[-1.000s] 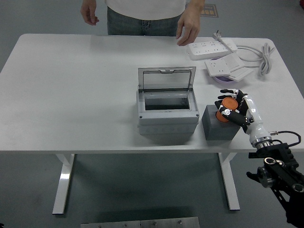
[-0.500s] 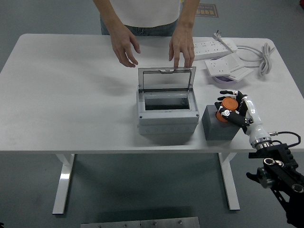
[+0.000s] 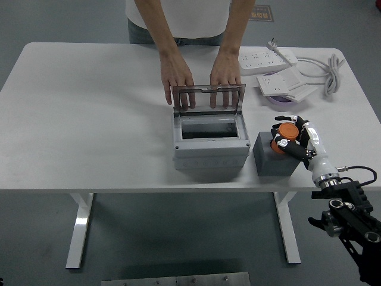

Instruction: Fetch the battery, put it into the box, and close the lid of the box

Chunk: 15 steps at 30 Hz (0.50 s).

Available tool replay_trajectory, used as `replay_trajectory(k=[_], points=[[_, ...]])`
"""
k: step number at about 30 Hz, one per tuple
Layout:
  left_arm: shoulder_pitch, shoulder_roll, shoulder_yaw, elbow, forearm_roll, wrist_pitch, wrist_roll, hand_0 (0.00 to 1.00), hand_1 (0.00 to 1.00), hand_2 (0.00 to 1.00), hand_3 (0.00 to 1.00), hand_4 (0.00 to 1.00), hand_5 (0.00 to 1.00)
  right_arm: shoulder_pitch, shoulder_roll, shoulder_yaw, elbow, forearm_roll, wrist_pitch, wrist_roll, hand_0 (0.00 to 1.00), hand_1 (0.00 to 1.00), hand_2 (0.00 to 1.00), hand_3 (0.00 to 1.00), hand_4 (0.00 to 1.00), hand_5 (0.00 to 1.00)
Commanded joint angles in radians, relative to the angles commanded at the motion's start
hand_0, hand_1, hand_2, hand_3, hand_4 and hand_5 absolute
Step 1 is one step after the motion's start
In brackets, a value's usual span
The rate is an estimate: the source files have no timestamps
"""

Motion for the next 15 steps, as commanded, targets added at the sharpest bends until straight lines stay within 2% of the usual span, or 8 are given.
replay_trajectory(k=[1, 2, 7, 8, 13, 14, 15], points=[[0.0, 0.0, -0.001, 0.0, 0.001, 0.0, 0.0, 0.632, 0.698, 0.573, 0.541, 0.5, 0.002, 0.0, 0.0, 0.0, 0.0, 0.0, -0.002, -0.001, 0.619, 0.512, 0.532, 0.589, 0.602, 0.002], [0.0, 0.0, -0.002, 0.0, 0.002, 0.001, 0.0, 0.632, 0.698, 0.573, 0.541, 0.5, 0.002, -0.001, 0.0, -0.001, 0.001, 0.0, -0.004, -0.002, 0.63, 0.486, 0.499, 0.545, 0.595, 0.002], [0.0, 0.0, -0.004, 0.0, 0.006, 0.001, -0.001, 0.632, 0.698, 0.573, 0.541, 0.5, 0.002, -0.002, 0.0, -0.002, 0.002, 0.002, -0.009, -0.006, 0.63, 0.486, 0.499, 0.545, 0.595, 0.002], [0.0, 0.0, -0.004, 0.0, 0.007, 0.001, -0.001, 0.632, 0.698, 0.573, 0.541, 0.5, 0.002, -0.003, 0.0, -0.003, 0.003, 0.002, -0.011, -0.006, 0.629, 0.451, 0.461, 0.474, 0.61, 0.002], [-0.001, 0.002, -0.005, 0.001, 0.01, 0.001, -0.001, 0.632, 0.698, 0.573, 0.541, 0.5, 0.002, -0.002, 0.0, -0.005, 0.002, 0.004, -0.018, -0.01, 0.629, 0.451, 0.461, 0.474, 0.61, 0.002], [-0.001, 0.002, -0.006, 0.001, 0.011, 0.001, -0.001, 0.632, 0.698, 0.573, 0.541, 0.5, 0.002, -0.002, 0.0, -0.005, 0.002, 0.004, -0.02, -0.01, 0.595, 0.41, 0.415, 0.399, 0.568, 0.002], [-0.001, 0.002, -0.007, 0.001, 0.012, 0.001, -0.001, 0.632, 0.698, 0.573, 0.541, 0.5, 0.002, -0.002, 0.0, -0.005, 0.002, 0.004, -0.022, -0.01, 0.595, 0.41, 0.415, 0.399, 0.568, 0.002]])
